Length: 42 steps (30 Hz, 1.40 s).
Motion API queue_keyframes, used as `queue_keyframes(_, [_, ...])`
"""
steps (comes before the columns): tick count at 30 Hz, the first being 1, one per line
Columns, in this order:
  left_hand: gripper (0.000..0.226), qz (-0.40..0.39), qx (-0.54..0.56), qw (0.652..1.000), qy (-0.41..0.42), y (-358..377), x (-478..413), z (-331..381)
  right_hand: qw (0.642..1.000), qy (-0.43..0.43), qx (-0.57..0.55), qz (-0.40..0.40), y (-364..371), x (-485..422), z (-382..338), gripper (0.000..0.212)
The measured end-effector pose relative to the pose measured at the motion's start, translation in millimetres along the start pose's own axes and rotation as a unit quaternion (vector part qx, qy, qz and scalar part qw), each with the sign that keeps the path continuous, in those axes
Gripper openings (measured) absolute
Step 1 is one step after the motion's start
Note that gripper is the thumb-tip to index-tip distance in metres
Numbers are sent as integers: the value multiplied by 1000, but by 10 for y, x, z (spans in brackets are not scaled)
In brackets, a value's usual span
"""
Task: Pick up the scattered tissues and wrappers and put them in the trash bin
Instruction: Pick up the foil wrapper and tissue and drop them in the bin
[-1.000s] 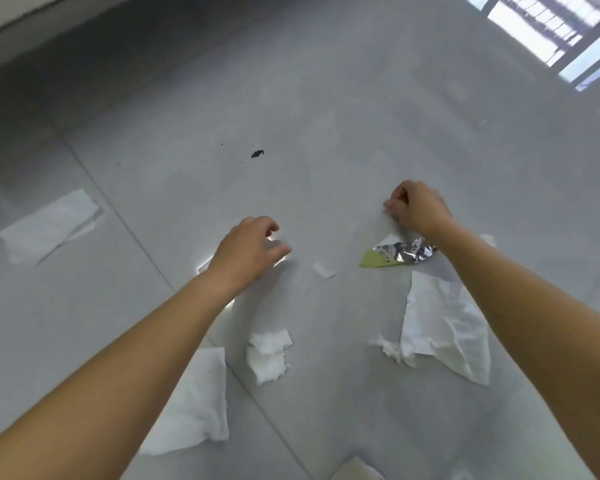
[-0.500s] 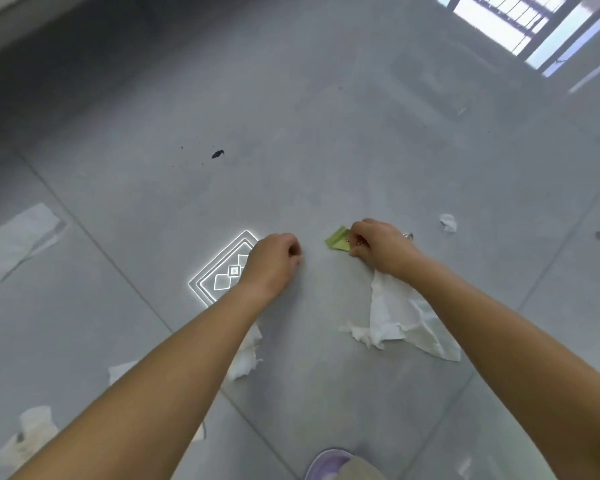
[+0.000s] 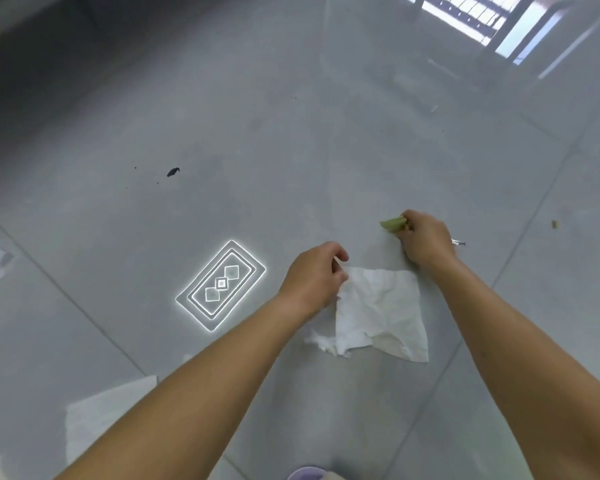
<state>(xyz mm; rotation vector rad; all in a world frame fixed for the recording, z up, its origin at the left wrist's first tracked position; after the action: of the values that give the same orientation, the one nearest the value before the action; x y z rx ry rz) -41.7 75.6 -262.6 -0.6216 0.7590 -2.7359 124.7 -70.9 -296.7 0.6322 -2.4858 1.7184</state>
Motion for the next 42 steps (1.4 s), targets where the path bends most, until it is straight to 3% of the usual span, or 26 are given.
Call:
queue_keyframes(4, [36,-70,-51,996,24,502,144,20,994,-31,-95,33,-318,331,-59,4])
queue_keyframes(7, [37,-120,-142,981,55,731,201,-29,979,-73,-186,-25,-323,841,-116,27])
queue_keyframes(10, [24,-131,-184,972,65,759,207,-87,978,-117,-79,-157,251,1355,-132,14])
queue_keyframes(12, [14,-127,-218,964,84,742,199,-62,976,-157,11,-154,520,1523,-179,12])
queue_keyframes(14, [5,-126,-238,958,103,711,222,-13,977,-183,-3,-111,539,1575,-304,18])
queue_keyframes(19, [4,-88,-131,984,87,310,271,81,980,-146,-121,-66,176,1568,-435,18])
queue_keyframes(23, [14,-136,-125,979,84,73,574,-45,957,-105,-208,-172,269,1812,-600,30])
queue_keyframes(27, [8,-155,-172,973,29,20,799,-563,952,-126,-144,-237,889,2037,-818,47])
queue_keyframes(30, [11,-102,-163,981,-24,-45,848,-914,965,-196,-29,-175,1173,2077,-1005,50])
queue_keyframes(34, [9,-41,-146,987,-59,-121,859,-1053,958,-270,-30,-92,1139,2084,-1256,20])
queue_keyframes(37, [10,-20,-66,994,-90,-270,819,-1030,966,-163,-127,-153,1122,1936,-1194,12])
queue_keyframes(39, [15,-4,32,991,-129,-445,812,-1030,948,-86,-236,-197,1066,1866,-1200,16])
queue_keyframes(42, [17,0,130,980,-150,-721,851,-1014,923,-101,-302,-214,881,1833,-1527,41])
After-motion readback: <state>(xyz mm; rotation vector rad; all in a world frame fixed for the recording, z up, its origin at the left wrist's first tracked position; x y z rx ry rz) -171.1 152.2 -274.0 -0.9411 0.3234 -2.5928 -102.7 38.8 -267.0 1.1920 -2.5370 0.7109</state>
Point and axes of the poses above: each hand's wrist, its own x-axis away from the middle knuckle, its own y-axis out of the palm, z = x × y, the point moved 9 cm from there along -x, towards the middle knuckle, and after that the axes turned 3 degrees about z, right-handed, at the moved point
